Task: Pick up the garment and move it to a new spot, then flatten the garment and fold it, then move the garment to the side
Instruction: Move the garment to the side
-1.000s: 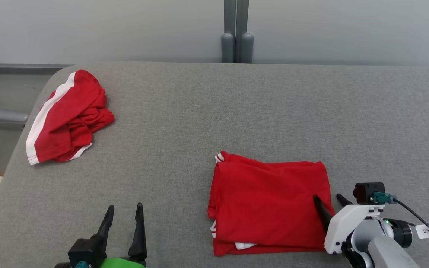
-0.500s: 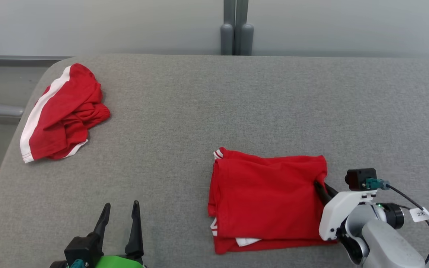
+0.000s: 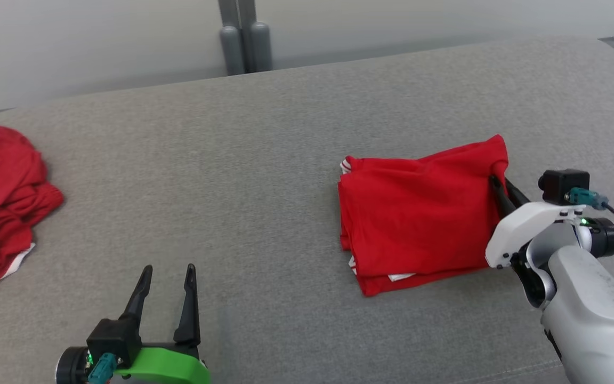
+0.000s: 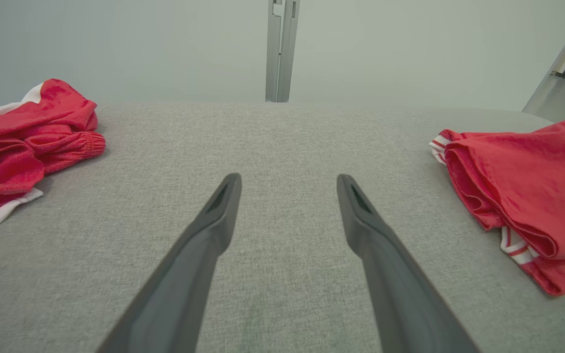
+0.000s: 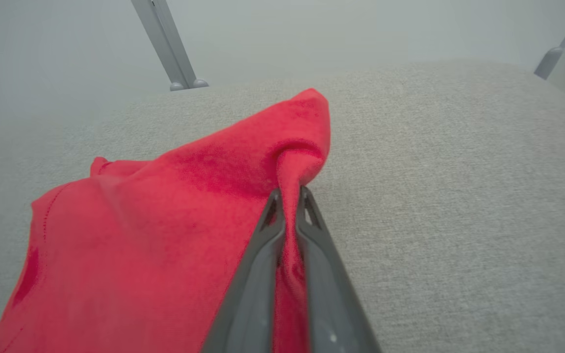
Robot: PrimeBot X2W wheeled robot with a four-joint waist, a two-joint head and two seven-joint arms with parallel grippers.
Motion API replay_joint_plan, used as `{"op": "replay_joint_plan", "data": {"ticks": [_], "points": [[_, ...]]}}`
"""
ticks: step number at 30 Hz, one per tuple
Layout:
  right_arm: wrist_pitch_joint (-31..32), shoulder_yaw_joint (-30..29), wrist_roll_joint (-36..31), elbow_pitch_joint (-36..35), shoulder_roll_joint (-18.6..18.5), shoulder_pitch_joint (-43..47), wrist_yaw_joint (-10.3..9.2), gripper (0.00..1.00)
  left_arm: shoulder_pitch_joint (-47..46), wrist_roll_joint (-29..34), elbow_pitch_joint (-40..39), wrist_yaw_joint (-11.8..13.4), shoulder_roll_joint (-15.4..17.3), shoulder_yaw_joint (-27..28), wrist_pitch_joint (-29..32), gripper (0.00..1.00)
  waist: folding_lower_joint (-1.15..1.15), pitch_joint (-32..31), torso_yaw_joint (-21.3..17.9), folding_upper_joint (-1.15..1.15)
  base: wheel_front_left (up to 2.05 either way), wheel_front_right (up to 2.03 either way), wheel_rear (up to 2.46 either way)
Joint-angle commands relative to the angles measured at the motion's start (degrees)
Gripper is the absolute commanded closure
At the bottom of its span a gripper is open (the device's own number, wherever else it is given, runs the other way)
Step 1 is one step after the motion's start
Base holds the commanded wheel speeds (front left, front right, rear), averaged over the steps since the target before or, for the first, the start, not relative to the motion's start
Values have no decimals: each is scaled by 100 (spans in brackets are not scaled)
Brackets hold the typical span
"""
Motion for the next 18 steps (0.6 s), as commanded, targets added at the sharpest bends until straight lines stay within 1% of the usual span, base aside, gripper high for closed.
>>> {"op": "replay_joint_plan", "data": {"ticks": [1, 7, 9, 14, 18], "points": [[-68, -41, -78, 29, 6, -146, -9, 100, -160, 52, -33, 10, 63, 8, -4, 0, 0, 369, -858, 0, 0, 0, 0], [-255, -179, -122, 166, 172, -481, -9, 100, -478, 219, -169, -30, 213, -111, 144, 0, 0, 728, -1612, 0, 0, 0, 0], [-317, -213, -118, 218, 187, -542, -9, 100, -549, 218, -201, -39, 246, -134, 189, 0, 0, 790, -1727, 0, 0, 0, 0], [-441, -266, -107, 358, 220, -656, -9, 100, -651, 249, -279, -32, 312, -168, 265, 0, 0, 868, -1823, 0, 0, 0, 0], [-511, -301, -133, 451, 244, -800, -9, 100, -664, 264, -347, -26, 351, -194, 314, 0, 0, 918, -1734, 0, 0, 0, 0]]}}
